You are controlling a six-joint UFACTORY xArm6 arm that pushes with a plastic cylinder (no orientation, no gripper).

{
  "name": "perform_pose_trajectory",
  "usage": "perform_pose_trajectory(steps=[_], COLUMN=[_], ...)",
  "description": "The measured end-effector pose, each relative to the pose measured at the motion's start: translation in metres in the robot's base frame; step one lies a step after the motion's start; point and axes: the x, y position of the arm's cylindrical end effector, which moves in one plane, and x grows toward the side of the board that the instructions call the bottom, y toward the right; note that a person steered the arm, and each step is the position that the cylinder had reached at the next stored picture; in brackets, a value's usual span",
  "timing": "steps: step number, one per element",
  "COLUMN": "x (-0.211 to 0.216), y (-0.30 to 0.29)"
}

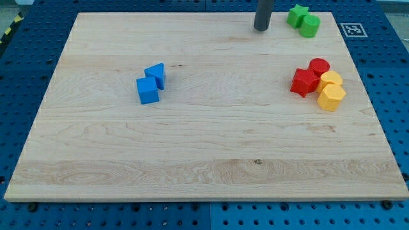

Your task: Point your arm to the group of blocks

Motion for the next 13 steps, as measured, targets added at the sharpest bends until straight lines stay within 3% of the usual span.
perform_pose_trajectory(steps=[13], x=[0.020], y=[0.013])
